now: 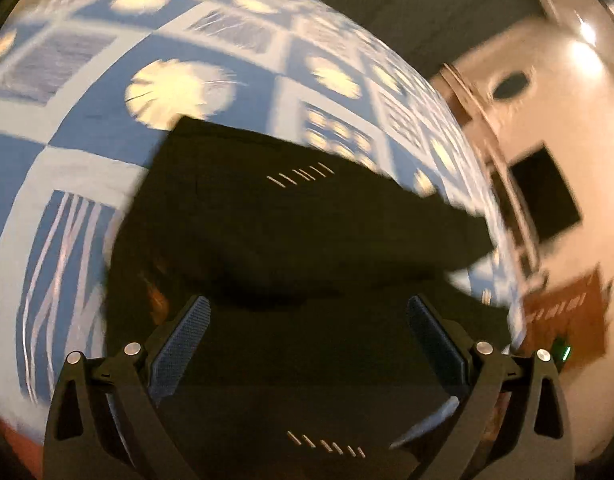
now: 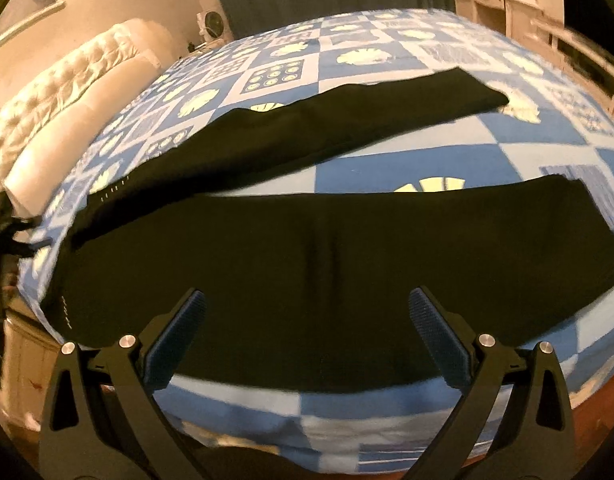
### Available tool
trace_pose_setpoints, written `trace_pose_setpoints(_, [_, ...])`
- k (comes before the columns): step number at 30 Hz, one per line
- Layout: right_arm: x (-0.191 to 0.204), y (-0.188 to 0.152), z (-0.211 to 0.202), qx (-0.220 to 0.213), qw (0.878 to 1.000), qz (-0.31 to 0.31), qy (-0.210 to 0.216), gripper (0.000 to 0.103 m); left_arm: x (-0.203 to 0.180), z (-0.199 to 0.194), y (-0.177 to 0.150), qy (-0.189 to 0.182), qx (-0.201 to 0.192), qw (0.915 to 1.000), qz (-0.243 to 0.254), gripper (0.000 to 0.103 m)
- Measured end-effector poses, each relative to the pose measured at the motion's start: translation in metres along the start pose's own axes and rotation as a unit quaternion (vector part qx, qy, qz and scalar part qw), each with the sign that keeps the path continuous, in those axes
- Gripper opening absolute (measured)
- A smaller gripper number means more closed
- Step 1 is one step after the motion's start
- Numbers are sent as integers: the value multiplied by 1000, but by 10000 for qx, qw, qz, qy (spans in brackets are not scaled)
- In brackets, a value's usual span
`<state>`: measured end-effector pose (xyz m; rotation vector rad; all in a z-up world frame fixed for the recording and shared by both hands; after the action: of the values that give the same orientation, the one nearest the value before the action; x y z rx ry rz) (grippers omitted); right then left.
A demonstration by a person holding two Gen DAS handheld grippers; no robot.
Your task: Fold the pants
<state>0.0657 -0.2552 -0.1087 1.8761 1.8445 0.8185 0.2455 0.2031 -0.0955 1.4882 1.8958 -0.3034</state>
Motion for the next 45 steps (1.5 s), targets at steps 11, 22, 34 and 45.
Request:
trace_pose_setpoints(11, [27,35,38,81,9994,-175,295,101,49,49,112,-452,-190,9983,-327,98])
trace_pose_setpoints(22, [69,62,78,237,9908,-428,1264,101,55,68,111,-715,298,9970,95,32])
trace_pose_setpoints(34, [93,217,190,726,9566,-2279,1664,101,65,75,114,-527,597,9967,-154,28])
trace_pose_setpoints(45, [87,241,285,2321,9043,-2879,2132,96,71,78,124,-431,529,9975,-180,21])
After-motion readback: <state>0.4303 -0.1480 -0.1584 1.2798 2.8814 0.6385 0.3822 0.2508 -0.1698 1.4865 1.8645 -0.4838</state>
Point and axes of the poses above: each gripper's, at about its wrist camera, not at the fingertips, and z roughly the way its jaws point, x to its left, y to its top, the point moved 8 cm from there along z, roughly the way its jaws point, and after that the axes turned 12 degrees about -z, right-handed, at the moved point
